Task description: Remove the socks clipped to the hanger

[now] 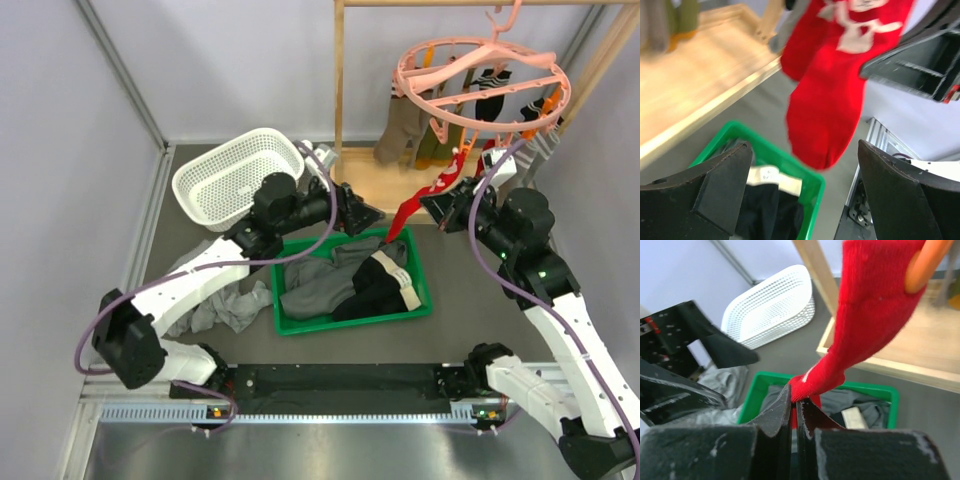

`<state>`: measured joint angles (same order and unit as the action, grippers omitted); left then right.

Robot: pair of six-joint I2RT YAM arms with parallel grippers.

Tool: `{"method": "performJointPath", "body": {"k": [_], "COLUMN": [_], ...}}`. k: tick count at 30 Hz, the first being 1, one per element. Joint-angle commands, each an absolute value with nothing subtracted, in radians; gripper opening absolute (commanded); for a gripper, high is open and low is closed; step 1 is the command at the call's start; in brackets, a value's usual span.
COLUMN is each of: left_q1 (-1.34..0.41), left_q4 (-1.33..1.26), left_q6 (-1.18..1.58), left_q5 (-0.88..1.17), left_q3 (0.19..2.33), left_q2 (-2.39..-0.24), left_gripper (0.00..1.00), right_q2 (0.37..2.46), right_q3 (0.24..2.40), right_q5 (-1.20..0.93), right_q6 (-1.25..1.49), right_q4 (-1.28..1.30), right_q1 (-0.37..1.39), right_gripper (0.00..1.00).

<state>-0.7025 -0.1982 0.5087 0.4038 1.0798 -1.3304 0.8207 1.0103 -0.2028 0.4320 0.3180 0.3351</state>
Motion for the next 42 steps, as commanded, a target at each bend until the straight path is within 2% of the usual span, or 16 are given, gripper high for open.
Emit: {"method": "performJointPath", "body": {"k": [1, 8, 12, 15, 16, 18, 19, 20, 21, 24, 27, 33, 38, 42], "left_q1": [-0.759, -0.828, -0.856, -0.873, -0.876, -0.879, -0.880, -0.882, -0.882, -0.884, -0.887, -0.893, -0.899, -0.899], "left_q4": [-0.362, -0.357, -0.336, -0.315, -0.308, -0.293, -0.291, -0.282, -0.275, -0.273, -0.270, -0.259, -0.252, -0.249], "left_q6": [0.422, 0.365, 0.322, 0.305, 0.304, 0.305, 0.307, 0.308, 0.310, 0.308, 0.308, 0.304, 0.302, 0.308], "left_q5": [0.446, 0.422, 0.384, 0.361, 0.357, 0.354, 0.348, 0.339, 0.328, 0.308, 0.278, 0.264, 0.252, 0.261], "left_q3": [1.181, 1.259, 1.287, 1.301, 1.305, 1.310, 1.307, 1.305, 1.302, 1.286, 1.270, 1.261, 1.258, 1.261], "left_q2": [-1.409, -1.520, -1.575, -1.586, -1.588, -1.582, -1.575, -1.572, -1.562, -1.540, -1.525, -1.514, -1.503, -1.503], "left_gripper": [0.91, 0.91, 0.88, 0.65, 0.42, 0.24, 0.05, 0.00, 0.00, 0.00, 0.00, 0.00, 0.00, 0.00], "right_q2": [0.816, 0.816, 0.816, 0.815, 0.816, 0.816, 0.816, 0.816, 0.818, 0.828, 0.859, 0.948, 1.078, 1.126], "right_q3": [1.052, 1.042, 1.035, 1.042, 1.046, 1.074, 1.090, 1.107, 1.150, 1.250, 1.380, 1.606, 1.750, 1.749], "right_q5": [-0.299, -0.321, -0.325, -0.325, -0.325, -0.298, -0.282, -0.270, -0.244, -0.184, -0.115, 0.069, 0.126, 0.077], "right_q6": [0.502, 0.557, 0.575, 0.589, 0.591, 0.594, 0.597, 0.598, 0.598, 0.588, 0.560, 0.448, 0.365, 0.315], "right_q4": [0.244, 0.232, 0.233, 0.248, 0.261, 0.328, 0.359, 0.389, 0.450, 0.544, 0.659, 0.770, 0.788, 0.726], "right_q1": [0.330, 0.330, 0.328, 0.328, 0.328, 0.328, 0.328, 0.328, 0.328, 0.328, 0.330, 0.328, 0.328, 0.328], "right_gripper": [0.00, 0.00, 0.00, 0.00, 0.00, 0.01, 0.12, 0.19, 0.33, 0.50, 0.60, 0.70, 0.71, 0.71]}}
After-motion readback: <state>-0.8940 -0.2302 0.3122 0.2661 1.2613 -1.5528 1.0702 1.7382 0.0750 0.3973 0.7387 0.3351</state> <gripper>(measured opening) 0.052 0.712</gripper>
